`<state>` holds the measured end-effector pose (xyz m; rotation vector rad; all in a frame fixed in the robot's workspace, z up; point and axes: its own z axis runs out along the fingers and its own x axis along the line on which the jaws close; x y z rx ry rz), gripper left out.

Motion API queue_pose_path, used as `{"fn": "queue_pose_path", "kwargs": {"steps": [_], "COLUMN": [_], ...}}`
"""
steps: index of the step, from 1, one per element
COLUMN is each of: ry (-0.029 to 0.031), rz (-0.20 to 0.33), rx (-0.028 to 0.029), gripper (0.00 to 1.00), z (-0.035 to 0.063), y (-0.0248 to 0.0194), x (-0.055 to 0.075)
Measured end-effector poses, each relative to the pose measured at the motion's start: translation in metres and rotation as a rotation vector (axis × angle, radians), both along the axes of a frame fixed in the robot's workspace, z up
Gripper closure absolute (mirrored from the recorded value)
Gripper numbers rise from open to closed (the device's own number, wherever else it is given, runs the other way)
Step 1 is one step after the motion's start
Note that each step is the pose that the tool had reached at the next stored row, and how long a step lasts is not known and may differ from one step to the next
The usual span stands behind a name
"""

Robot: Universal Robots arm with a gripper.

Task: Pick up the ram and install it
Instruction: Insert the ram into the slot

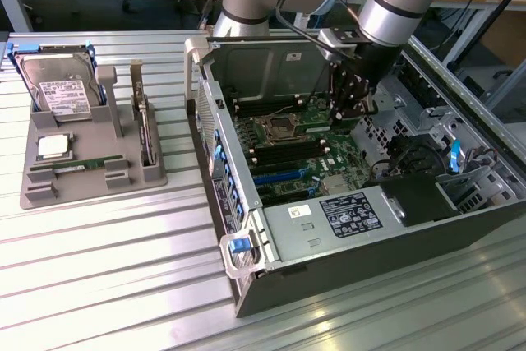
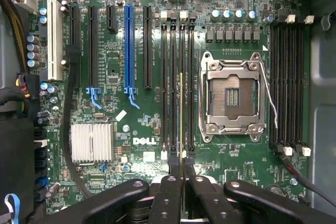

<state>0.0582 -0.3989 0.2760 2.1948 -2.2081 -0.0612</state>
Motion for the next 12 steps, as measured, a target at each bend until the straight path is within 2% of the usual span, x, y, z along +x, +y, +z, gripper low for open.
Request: {"fn": "queue_pose_path", "kwargs": {"steps": [12], "ry": [0.0000], "rz": [0.000], "rx": [0.0001], "gripper": [0.88], "z": [-0.0129], "y": [0.0000], "x": [-0.001]}}
